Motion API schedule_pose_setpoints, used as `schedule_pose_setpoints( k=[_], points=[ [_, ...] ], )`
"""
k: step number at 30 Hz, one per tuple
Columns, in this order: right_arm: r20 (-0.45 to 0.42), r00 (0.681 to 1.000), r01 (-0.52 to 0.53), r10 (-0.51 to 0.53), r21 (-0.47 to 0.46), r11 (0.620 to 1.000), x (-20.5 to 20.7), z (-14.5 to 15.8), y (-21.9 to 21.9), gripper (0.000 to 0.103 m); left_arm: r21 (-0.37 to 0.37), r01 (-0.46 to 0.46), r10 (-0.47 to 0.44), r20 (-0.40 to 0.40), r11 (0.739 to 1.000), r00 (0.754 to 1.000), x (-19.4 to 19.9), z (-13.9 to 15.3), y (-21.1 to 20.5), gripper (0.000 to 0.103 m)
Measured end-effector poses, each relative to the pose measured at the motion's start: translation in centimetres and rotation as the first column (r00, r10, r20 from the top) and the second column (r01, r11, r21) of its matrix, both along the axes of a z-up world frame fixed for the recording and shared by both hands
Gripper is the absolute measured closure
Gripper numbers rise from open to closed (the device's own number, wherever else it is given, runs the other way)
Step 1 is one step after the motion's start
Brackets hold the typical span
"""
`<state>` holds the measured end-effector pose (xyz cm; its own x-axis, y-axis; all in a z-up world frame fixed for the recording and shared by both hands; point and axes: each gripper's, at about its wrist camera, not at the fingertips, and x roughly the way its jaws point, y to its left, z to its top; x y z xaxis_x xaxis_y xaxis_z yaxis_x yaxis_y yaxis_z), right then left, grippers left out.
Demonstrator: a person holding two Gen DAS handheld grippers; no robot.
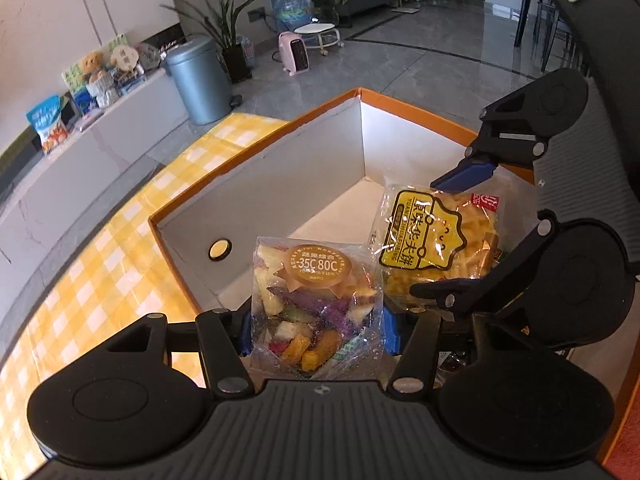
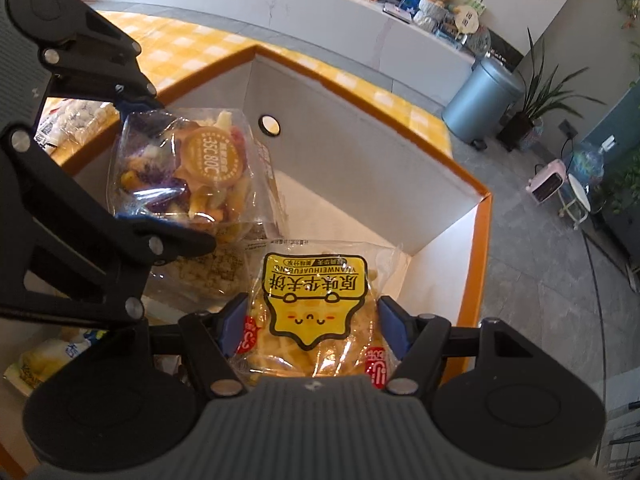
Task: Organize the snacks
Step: 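Carry the salad box and waffle bag into the orange box and release both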
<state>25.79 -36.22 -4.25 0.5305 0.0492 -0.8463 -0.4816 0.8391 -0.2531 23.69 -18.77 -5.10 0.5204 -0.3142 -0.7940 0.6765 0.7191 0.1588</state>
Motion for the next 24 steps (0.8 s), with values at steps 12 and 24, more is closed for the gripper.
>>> schedule_pose_setpoints(
  k=[12, 24],
  points=[
    [-0.009, 1.0, 0.013, -0.013, 0.003, 1.0, 0.9, -0.1, -0.2, 0.024, -0.011, -0.003, 0.003, 0.012, 1.0, 1.0, -0.2, 0.4, 0.0, 0.026],
    [-0.001, 0.999, 0.046, -0.046, 0.031, 0.998, 0.8, 1.4, -0.6, 0.017, -0.085, -0.004, 0.013, 0.095, 0.996, 0.995, -1.4, 2.9, 0.9, 0.015]
  ],
)
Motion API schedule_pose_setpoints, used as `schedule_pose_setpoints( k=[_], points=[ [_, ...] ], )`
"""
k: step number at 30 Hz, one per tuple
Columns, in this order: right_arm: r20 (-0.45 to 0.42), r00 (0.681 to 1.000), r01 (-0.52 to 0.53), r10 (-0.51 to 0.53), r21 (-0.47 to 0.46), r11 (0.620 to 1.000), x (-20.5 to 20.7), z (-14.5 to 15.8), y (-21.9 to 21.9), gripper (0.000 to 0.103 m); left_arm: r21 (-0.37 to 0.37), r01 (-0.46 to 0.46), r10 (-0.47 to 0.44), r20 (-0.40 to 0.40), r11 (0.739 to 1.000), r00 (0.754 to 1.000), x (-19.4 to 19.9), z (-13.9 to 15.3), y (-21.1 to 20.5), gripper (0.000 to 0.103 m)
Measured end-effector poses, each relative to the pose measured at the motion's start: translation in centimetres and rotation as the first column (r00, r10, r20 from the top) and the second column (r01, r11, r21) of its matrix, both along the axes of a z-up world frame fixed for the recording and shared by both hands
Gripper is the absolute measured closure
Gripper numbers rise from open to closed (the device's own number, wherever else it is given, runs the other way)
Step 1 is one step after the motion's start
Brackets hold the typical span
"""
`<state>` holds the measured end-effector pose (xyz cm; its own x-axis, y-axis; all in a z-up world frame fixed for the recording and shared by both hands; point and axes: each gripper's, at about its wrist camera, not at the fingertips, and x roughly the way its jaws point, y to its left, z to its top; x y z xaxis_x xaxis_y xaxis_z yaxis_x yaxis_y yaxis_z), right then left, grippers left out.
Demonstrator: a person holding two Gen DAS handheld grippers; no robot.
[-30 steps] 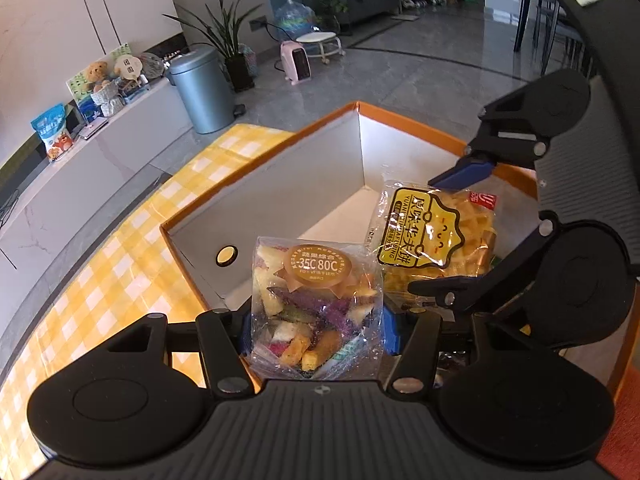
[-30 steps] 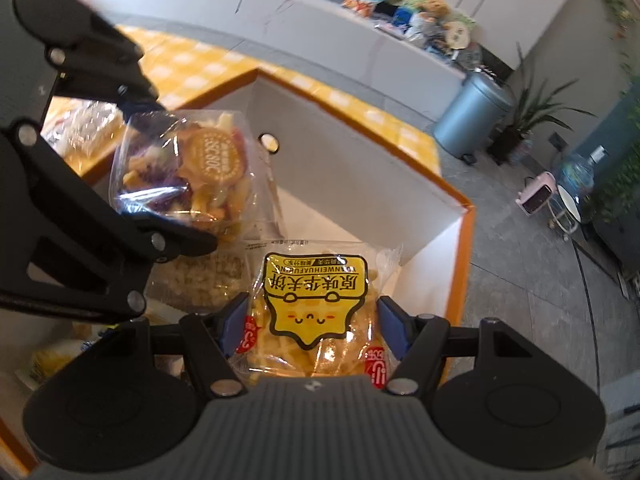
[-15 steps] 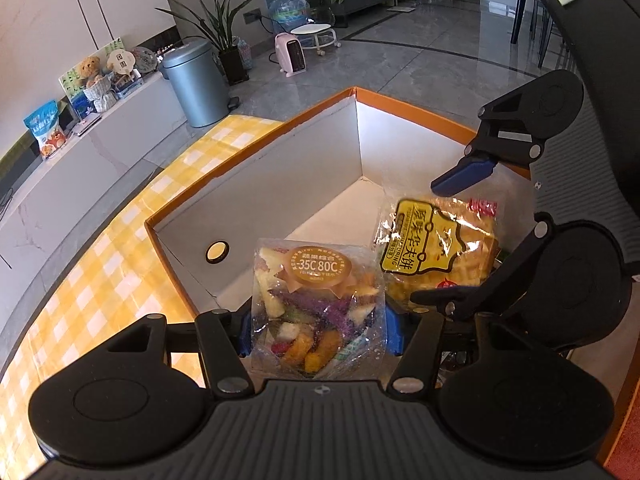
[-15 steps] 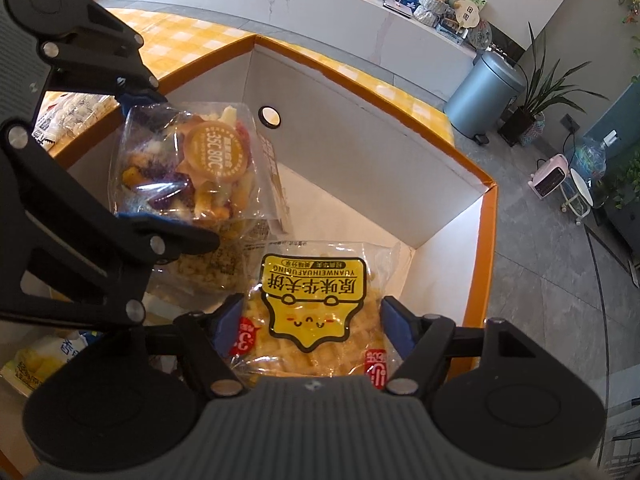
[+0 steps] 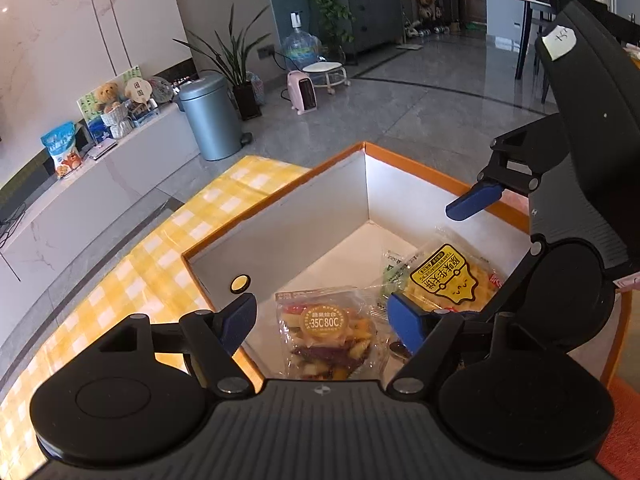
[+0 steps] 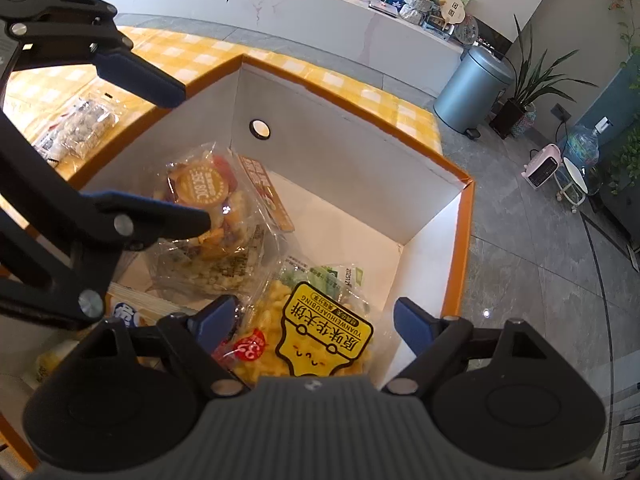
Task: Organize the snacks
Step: 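Carry the salad box and waffle bag into the orange box and release both, then withdraw both tools from the box toward the remaining snacks on the table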
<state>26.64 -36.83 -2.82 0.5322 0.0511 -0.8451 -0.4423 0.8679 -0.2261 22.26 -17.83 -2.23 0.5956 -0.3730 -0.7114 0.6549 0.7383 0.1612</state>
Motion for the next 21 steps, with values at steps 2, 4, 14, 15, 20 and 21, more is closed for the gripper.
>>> schedule_pose_setpoints(
  k=[2, 4, 14, 15, 20, 21],
  points=[
    [0.013, 1.0, -0.002, 0.002, 0.003, 1.0, -0.2, 0.4, 0.0, 0.016, -0.005, -0.011, 0.011, 0.015, 1.0, 1.0, -0.3, 0.2, 0.1, 0.015],
    [0.037, 0.999, 0.001, -0.001, 0.006, 1.0, -0.6, 0.7, 0.1, 0.016, -0.012, -0.023, 0.023, 0.036, 1.0, 0.999, -0.8, 0.5, 0.6, 0.015],
    [0.037, 0.998, 0.042, -0.045, 0.061, 0.997, -2.5, 1.2, -0.1, 0.034, 0.001, -0.143, 0.142, 0.12, 0.99, 0.983, -3.9, 0.8, 3.6, 0.015],
    [0.025, 0.999, 0.043, -0.045, 0.065, 0.997, -2.7, 1.0, -0.1, 0.035, -0.007, -0.159, 0.158, 0.117, 0.987, 0.98, -4.1, 0.7, 3.9, 0.015],
    [-0.018, 0.999, 0.036, -0.036, 0.04, 0.999, -3.2, -0.8, 0.2, 0.041, -0.058, -0.229, 0.233, 0.069, 0.972, 0.97, -4.9, 0.4, 5.9, 0.015],
    [-0.025, 0.999, 0.037, -0.036, 0.042, 0.998, -3.1, -1.1, 0.2, 0.041, -0.064, -0.242, 0.246, 0.061, 0.968, 0.967, -5.0, 0.4, 6.2, 0.015]
  ],
)
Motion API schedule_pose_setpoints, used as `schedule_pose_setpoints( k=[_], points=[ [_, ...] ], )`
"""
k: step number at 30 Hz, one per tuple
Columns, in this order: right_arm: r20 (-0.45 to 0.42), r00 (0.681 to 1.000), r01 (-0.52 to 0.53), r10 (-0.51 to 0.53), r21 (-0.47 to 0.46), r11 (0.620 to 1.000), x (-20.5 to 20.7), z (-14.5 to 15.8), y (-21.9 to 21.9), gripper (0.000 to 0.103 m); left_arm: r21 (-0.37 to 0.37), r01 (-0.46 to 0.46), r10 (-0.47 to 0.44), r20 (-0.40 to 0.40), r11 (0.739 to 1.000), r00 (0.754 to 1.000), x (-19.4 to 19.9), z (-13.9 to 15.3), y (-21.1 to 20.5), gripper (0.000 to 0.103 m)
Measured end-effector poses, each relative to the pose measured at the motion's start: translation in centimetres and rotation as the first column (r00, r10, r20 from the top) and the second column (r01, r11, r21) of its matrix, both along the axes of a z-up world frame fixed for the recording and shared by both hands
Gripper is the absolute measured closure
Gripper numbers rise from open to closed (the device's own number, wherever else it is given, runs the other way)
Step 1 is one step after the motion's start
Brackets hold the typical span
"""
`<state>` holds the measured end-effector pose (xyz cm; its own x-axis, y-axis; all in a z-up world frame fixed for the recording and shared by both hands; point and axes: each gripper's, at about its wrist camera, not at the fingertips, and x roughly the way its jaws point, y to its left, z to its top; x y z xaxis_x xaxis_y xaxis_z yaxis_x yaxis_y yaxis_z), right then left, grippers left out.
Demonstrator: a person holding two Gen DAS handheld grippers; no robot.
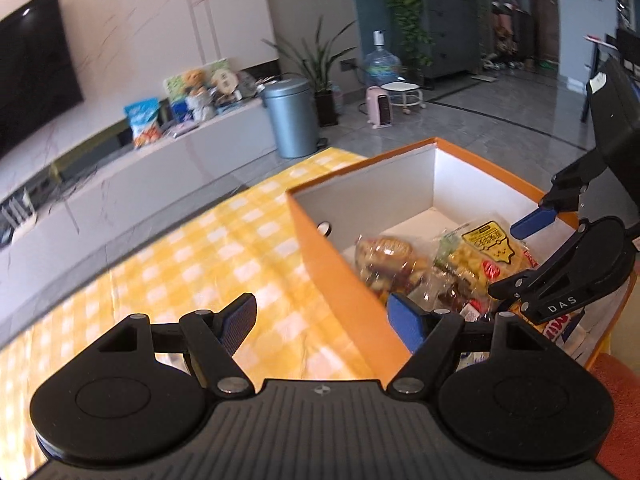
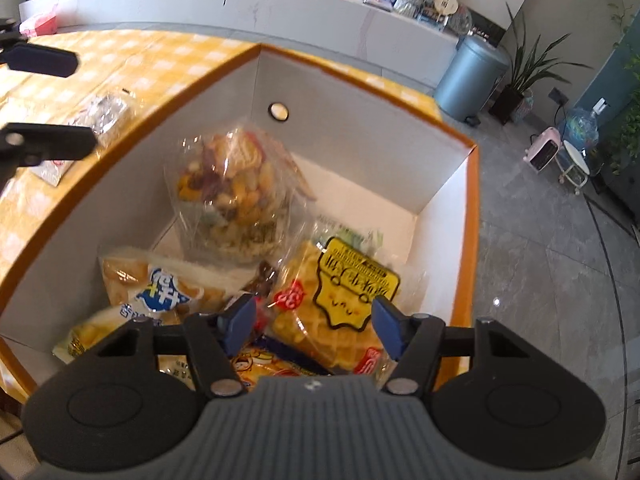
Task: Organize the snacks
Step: 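Withdraw both tools from the box toward the remaining snacks on the table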
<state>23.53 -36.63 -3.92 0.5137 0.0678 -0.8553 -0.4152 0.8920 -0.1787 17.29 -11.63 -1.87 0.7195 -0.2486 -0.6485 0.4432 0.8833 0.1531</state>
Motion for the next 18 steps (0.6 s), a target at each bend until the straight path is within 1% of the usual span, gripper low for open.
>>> schedule_pose_setpoints(
  k=[3, 4, 5, 6, 7, 10, 12, 18],
  points=[
    [-0.017, 1.0, 0.001, -0.001, 0.0, 1.0, 0.3, -0.6, 0.2, 0.041, -0.026, -0.037, 0.036, -0.02, 0.999, 0.999, -0.1, 0.0, 0.9, 0.015],
    [-0.021, 1.0, 0.0, 0.0, -0.004, 1.0, 0.5, -0.7, 0.3, 0.043, -0.037, -0.048, 0.047, -0.027, 0.998, 0.999, -0.1, -0.1, 1.2, 0.015],
    [-0.024, 1.0, -0.001, 0.001, -0.004, 1.0, 0.6, -0.9, 0.4, 0.05, -0.05, -0.059, 0.057, -0.034, 0.997, 0.998, -0.3, -0.2, 1.6, 0.015],
    [-0.031, 1.0, -0.003, 0.003, 0.002, 1.0, 0.8, -1.0, 0.4, 0.054, -0.064, -0.067, 0.064, -0.042, 0.996, 0.997, -0.3, -0.2, 1.9, 0.015],
    [-0.042, 0.999, -0.004, 0.004, 0.011, 1.0, 1.0, -1.1, 0.5, 0.061, -0.073, -0.075, 0.071, -0.051, 0.995, 0.996, -0.2, -0.2, 2.2, 0.015],
    [-0.052, 0.999, 0.007, -0.006, 0.026, 1.0, 1.5, -1.4, 0.5, 0.067, -0.081, -0.099, 0.095, -0.056, 0.992, 0.994, -0.4, -0.4, 2.8, 0.015],
    [-0.048, 0.999, 0.016, -0.015, 0.031, 0.999, 1.9, -1.4, 0.5, 0.069, -0.084, -0.115, 0.11, -0.065, 0.99, 0.992, -0.4, -0.5, 3.0, 0.015],
    [-0.049, 0.997, 0.061, -0.059, 0.03, 0.998, 3.2, -1.8, 0.9, 0.069, -0.099, -0.147, 0.138, -0.086, 0.984, 0.987, -0.9, -0.8, 3.7, 0.016]
  ],
)
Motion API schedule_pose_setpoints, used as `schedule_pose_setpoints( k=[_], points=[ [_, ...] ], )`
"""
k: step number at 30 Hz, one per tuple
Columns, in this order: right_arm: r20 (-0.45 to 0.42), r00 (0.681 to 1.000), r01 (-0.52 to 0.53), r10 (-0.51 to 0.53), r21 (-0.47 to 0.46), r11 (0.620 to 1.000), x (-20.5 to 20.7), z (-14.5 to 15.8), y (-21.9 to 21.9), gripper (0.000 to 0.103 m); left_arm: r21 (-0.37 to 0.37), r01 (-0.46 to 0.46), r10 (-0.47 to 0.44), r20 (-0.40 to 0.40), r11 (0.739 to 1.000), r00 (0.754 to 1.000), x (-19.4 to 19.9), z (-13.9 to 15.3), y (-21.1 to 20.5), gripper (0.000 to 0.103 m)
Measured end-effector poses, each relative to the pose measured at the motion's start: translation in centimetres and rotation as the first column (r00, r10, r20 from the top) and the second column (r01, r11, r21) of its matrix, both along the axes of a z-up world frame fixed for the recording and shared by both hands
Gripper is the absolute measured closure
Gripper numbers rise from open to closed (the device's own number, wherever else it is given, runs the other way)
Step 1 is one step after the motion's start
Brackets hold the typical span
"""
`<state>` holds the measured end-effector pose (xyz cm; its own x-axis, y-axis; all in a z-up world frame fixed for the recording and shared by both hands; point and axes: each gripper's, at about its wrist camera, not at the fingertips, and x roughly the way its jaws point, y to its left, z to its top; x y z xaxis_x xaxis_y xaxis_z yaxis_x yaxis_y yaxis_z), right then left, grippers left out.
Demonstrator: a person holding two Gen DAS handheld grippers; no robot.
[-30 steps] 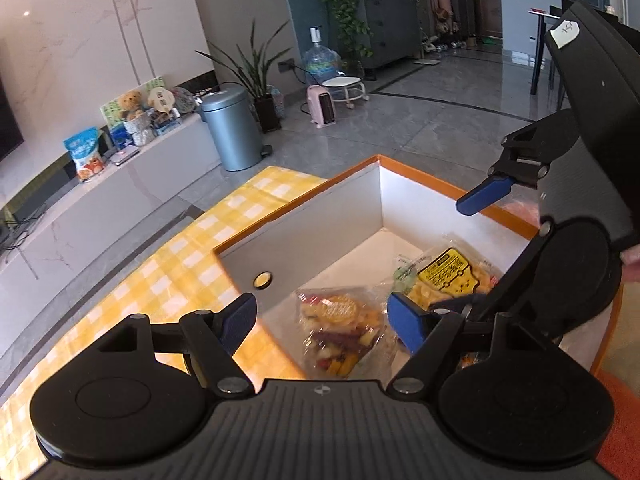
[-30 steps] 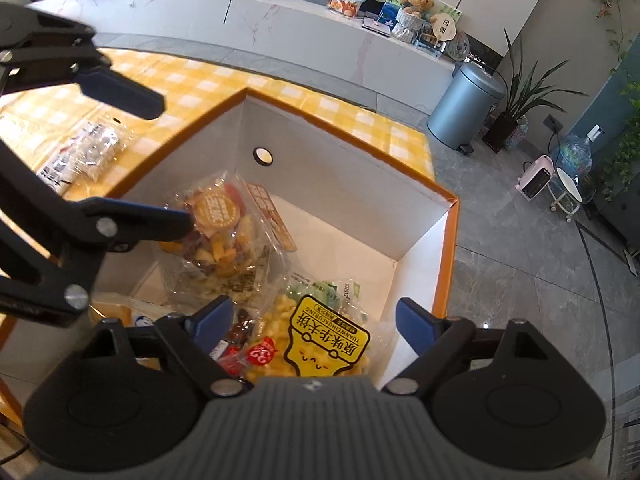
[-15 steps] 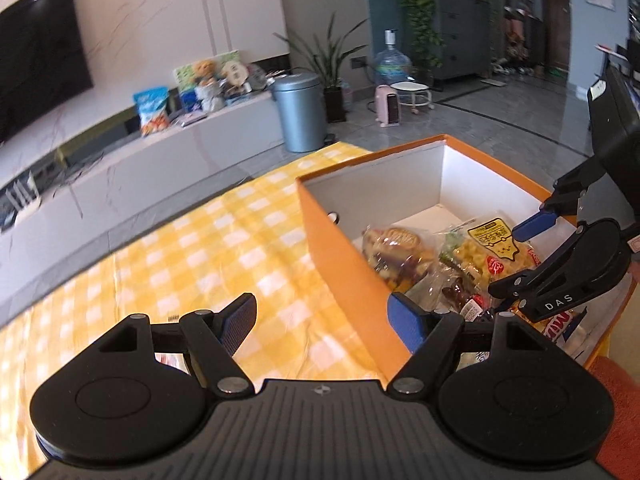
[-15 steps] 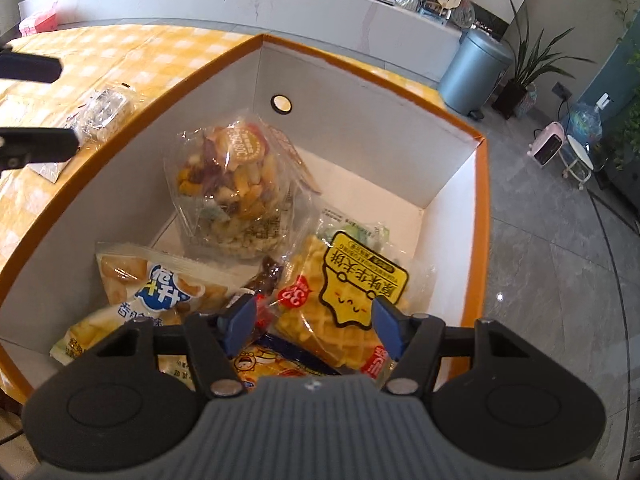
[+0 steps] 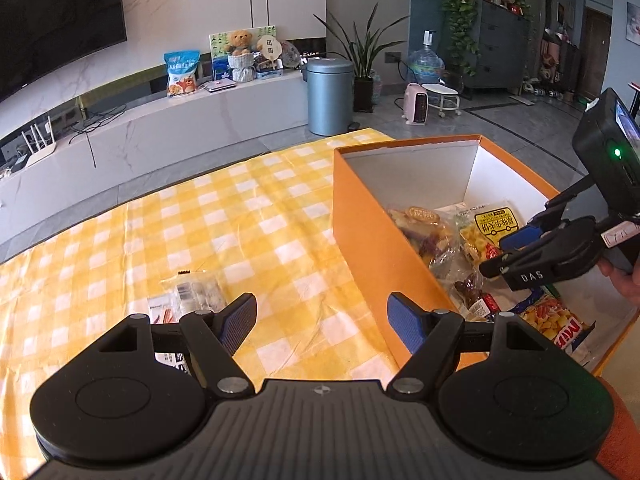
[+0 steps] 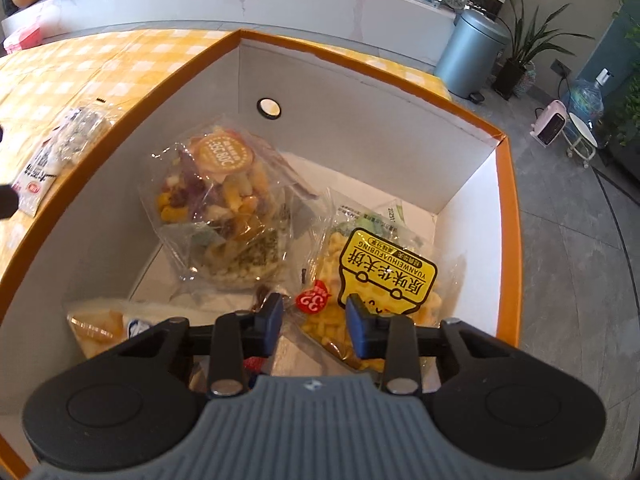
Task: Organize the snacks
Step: 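Withdraw both tools from the box toward the remaining snacks on the table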
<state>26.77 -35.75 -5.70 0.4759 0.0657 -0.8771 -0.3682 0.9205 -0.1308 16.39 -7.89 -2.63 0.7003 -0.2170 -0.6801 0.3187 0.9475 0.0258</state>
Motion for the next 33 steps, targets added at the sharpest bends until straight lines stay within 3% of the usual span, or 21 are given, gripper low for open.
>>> schedule_pose_setpoints(
  k=[9, 17, 23, 27, 31, 33],
  points=[
    [0.129, 0.992, 0.01, -0.005, -0.037, 0.999, -3.6, 2.4, 1.1, 0.064, -0.001, -0.002, 0.002, 0.023, 1.0, 1.0, -2.1, 0.7, 0.3, 0.017],
    [0.32, 0.944, 0.061, -0.08, 0.07, 0.996, -9.4, 6.2, 3.3, 0.06, -0.032, -0.036, 0.038, 0.081, 0.999, 0.996, -4.8, 2.4, 1.3, 0.017],
    [0.416, 0.9, 0.079, -0.131, 0.14, 0.987, -13.5, 7.1, 6.6, 0.057, -0.111, -0.098, 0.112, 0.129, 0.989, 0.985, -7.1, 3.0, 3.3, 0.017],
    [0.48, 0.862, 0.087, -0.164, 0.179, 0.98, -16.0, 7.4, 8.9, 0.052, -0.11, -0.143, 0.157, 0.128, 0.984, 0.979, -8.0, 2.6, 4.6, 0.017],
    [0.5, 0.853, 0.056, -0.152, 0.202, 0.978, -17.9, 7.2, 11.2, 0.04, -0.098, -0.167, 0.179, 0.126, 0.981, 0.976, -8.8, 1.9, 5.7, 0.016],
    [0.493, 0.858, 0.045, -0.143, 0.206, 0.978, -18.4, 6.8, 12.2, 0.039, -0.101, -0.187, 0.198, 0.119, 0.977, 0.973, -9.0, 1.7, 6.3, 0.016]
  ],
)
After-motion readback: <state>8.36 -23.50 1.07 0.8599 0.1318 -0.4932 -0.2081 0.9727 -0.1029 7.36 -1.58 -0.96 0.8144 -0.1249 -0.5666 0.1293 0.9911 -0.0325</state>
